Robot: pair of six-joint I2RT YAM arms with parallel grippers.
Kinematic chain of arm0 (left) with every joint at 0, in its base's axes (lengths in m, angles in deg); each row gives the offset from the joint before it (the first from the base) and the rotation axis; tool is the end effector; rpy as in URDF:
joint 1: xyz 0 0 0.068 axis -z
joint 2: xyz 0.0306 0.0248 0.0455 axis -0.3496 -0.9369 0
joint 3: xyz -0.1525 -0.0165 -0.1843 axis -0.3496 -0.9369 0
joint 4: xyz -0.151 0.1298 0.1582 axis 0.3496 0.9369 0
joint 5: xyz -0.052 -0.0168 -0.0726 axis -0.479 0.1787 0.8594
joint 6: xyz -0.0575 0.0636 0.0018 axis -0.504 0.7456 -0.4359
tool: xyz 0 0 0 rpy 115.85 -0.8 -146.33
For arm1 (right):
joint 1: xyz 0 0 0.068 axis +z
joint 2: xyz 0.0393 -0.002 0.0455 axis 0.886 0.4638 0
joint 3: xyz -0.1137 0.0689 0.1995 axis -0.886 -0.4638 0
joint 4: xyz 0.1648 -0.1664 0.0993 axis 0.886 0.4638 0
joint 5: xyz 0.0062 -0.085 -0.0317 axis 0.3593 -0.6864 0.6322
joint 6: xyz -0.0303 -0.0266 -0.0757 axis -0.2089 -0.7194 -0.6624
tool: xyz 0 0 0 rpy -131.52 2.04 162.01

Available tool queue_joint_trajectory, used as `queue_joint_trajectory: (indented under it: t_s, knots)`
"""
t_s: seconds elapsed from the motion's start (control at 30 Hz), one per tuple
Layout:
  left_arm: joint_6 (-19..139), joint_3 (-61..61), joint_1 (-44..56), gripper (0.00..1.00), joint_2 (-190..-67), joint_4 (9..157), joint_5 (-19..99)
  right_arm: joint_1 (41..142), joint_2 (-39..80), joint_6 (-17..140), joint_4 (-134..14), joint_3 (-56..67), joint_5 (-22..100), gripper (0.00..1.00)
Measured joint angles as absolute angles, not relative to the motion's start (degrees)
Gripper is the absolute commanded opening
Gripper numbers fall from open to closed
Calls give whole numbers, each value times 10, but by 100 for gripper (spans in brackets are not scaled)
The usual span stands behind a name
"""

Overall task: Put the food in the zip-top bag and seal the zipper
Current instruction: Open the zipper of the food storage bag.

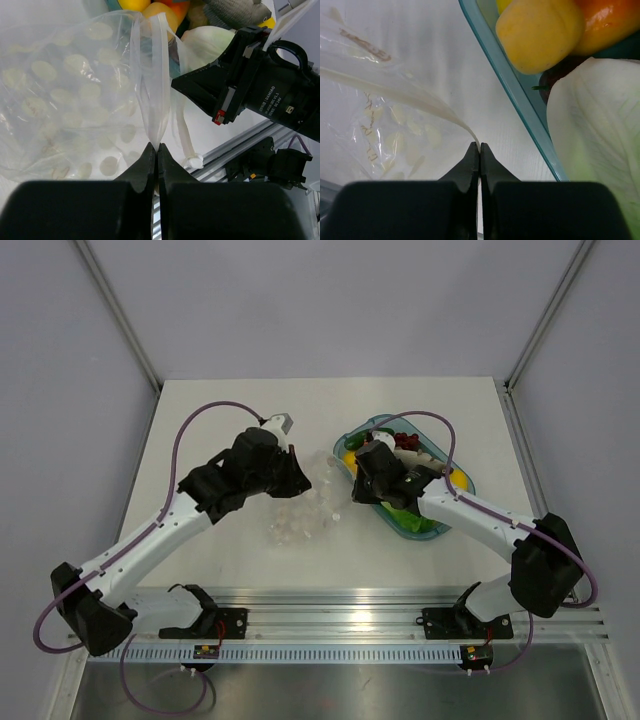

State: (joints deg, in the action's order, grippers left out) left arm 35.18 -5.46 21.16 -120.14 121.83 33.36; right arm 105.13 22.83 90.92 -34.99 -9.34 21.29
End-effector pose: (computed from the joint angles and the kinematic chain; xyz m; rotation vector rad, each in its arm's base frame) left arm 0.2128 -0.1923 0.2952 0.1196 2.3243 -0.7671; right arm 0.2543 0.2174 0.1961 -0.0605 2.4359 0.4304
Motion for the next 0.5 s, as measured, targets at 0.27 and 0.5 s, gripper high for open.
queue_joint_trajectory:
  t_s: [0.27, 0.5]
  knots:
    - [359, -56, 204, 0, -1269, 1184, 355, 1051, 227, 908, -340, -93, 188, 0]
    - [362, -56, 204, 0, -1277, 1172, 362, 1051, 220, 905, -340, -89, 182, 1]
